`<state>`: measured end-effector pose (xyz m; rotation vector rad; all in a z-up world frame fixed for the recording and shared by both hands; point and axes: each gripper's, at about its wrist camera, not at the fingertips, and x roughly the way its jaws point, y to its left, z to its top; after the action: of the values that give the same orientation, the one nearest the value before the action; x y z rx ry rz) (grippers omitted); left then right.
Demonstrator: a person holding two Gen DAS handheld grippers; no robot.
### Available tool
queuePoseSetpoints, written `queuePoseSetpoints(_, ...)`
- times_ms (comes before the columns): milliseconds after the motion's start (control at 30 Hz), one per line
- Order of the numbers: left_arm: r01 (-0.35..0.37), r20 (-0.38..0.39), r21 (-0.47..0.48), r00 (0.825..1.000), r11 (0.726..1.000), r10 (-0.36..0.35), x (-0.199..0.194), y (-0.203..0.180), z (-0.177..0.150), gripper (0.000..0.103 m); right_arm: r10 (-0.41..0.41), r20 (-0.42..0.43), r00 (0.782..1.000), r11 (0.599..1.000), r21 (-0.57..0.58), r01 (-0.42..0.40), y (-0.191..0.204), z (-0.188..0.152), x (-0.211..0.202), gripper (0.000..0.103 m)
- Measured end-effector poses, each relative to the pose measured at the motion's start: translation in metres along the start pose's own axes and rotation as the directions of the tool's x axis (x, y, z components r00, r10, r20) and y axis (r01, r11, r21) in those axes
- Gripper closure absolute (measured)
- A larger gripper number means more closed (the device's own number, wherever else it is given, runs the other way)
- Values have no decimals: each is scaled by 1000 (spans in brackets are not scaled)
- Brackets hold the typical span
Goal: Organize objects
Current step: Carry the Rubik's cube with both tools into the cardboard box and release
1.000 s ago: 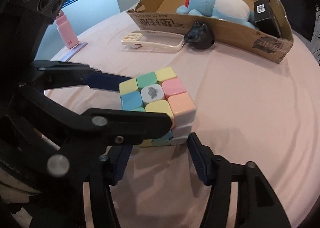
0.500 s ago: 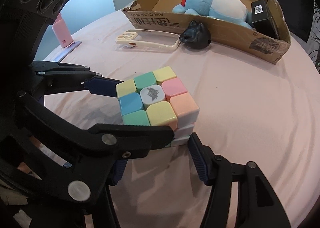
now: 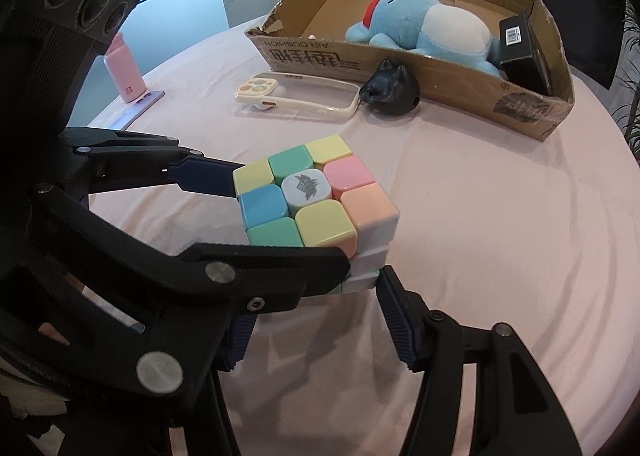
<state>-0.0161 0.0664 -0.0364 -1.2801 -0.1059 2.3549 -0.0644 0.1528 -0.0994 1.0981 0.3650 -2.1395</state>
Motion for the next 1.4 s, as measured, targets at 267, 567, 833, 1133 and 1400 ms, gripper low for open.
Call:
queuePoseSetpoints(267, 7, 58, -28, 998, 1000, -5, -22, 9, 16, 37, -21, 28, 999, 1000, -17, 21, 6, 19, -12, 48)
queuePoseSetpoints(567, 1, 110, -46, 994, 999, 4, -41, 24, 36, 37, -13, 56, 998, 1000, -6, 14, 9, 49, -19, 48)
queuePoseSetpoints(833, 6, 128, -74, 992, 997, 3, -48, 40, 60, 37, -21, 65, 998, 999, -25, 23, 8, 79, -16, 48)
queuePoseSetpoints(1133, -62, 175, -73, 982, 995, 74, -62, 53, 92, 37, -11, 90, 996, 997, -79, 18, 2, 119, -12, 48)
queuePoseSetpoints(1400, -93, 189, -104, 976, 990, 112, -56, 90, 129, 38, 8, 106, 994, 993, -116, 4, -6, 164, 15, 48)
